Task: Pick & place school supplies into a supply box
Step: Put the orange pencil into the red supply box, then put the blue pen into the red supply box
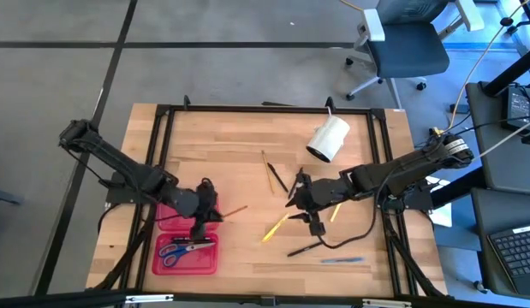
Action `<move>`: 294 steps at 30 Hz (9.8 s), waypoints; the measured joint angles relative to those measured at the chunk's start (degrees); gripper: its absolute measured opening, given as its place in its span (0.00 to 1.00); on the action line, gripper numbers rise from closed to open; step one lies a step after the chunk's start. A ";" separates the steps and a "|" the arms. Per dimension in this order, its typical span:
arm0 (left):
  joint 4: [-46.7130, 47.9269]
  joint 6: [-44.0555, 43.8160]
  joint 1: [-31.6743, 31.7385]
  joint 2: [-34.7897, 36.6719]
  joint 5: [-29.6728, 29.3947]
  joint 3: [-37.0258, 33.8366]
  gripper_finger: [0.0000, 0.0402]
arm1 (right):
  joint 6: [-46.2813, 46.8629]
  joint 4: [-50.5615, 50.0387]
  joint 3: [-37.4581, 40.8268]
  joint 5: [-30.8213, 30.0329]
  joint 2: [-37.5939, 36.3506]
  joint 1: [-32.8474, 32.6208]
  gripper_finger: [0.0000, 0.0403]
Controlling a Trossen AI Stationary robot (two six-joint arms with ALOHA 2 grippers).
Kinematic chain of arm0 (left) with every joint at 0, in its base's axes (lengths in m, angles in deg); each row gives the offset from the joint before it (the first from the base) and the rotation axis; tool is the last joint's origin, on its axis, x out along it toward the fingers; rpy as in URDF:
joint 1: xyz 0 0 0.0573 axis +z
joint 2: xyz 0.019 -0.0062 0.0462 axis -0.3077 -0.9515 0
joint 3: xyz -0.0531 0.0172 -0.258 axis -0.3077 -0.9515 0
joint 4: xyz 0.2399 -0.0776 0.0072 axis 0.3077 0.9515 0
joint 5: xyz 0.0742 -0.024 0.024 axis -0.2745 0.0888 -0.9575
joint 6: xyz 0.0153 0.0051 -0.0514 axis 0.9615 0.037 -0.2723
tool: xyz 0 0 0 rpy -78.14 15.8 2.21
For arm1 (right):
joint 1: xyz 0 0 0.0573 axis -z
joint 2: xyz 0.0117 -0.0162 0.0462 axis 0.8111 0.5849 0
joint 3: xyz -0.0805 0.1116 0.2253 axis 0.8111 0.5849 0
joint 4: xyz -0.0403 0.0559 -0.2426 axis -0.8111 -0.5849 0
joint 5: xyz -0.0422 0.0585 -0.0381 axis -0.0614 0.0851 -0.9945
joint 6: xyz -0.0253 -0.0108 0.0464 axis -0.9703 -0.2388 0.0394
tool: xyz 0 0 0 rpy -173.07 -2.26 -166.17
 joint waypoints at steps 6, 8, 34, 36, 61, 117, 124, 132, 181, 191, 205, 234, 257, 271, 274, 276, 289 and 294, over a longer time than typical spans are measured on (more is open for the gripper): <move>9.54 -14.78 -5.82 -3.48 5.95 1.11 0.03 | 3.04 -3.28 0.00 -7.75 0.05 0.04 0.44; 12.31 -19.81 -7.31 -5.46 8.77 1.10 0.03 | 3.24 -3.51 0.00 -8.13 0.06 0.07 0.44; 14.97 -14.60 -15.11 -23.36 14.88 1.04 0.10 | 23.88 -21.54 1.97 1.03 0.49 -4.51 0.44; 14.91 -14.29 -15.11 -23.34 13.84 1.04 0.12 | 25.68 -20.86 3.95 1.52 0.77 -5.80 0.44; 8.31 -16.24 -11.37 -23.17 23.68 1.04 0.13 | 46.75 -12.21 11.32 10.85 1.43 -21.87 0.24; -14.67 35.85 0.16 -23.10 -10.53 18.09 0.02 | 58.19 -19.37 11.34 5.05 10.65 -36.96 0.48; -14.68 35.85 0.35 -23.10 -10.52 18.09 0.01 | 53.40 -17.53 11.34 6.70 15.28 -36.96 0.48; -14.68 35.85 0.37 -23.10 -10.54 18.09 0.01 | 49.26 -18.61 10.91 6.72 18.92 -37.32 0.46; -26.45 46.54 0.28 -23.17 -13.05 18.07 0.29 | 22.63 -18.27 -9.75 -56.42 18.91 -28.81 0.09; -27.55 44.56 0.44 -23.75 -13.94 18.07 0.46 | 4.09 0.91 -9.77 -54.94 18.91 -22.21 0.10; -30.67 46.83 1.31 -24.24 -11.55 18.00 0.34 | -3.44 7.97 -9.77 -48.42 18.85 -18.46 0.10; -16.06 40.63 1.59 -22.46 -18.54 18.04 0.04 | 21.37 -20.24 -12.09 -22.56 18.80 -18.33 0.59; 28.90 3.25 4.41 -19.17 10.81 22.95 0.03 | 34.50 -32.55 -12.31 -17.08 18.80 -19.91 0.61; 36.12 -7.45 -0.54 -24.20 21.74 23.92 0.04 | 28.32 -32.48 -12.24 -23.12 18.80 -15.86 0.61; 36.40 -8.30 -2.07 -26.89 24.91 23.92 0.04 | 28.31 -32.22 -12.24 -23.14 18.80 -15.76 0.61; 36.40 -8.35 -2.90 -29.11 26.40 23.91 0.04 | 28.29 -32.09 -12.22 -23.15 18.80 -15.76 0.61; 36.35 -8.15 -3.67 -39.40 37.69 23.88 0.04 | 28.31 -30.73 -12.22 -23.24 18.82 -15.78 0.61; 36.35 -8.17 -3.63 -40.07 38.46 23.87 0.09 | 28.29 -30.41 -12.22 -22.16 18.82 -15.78 0.61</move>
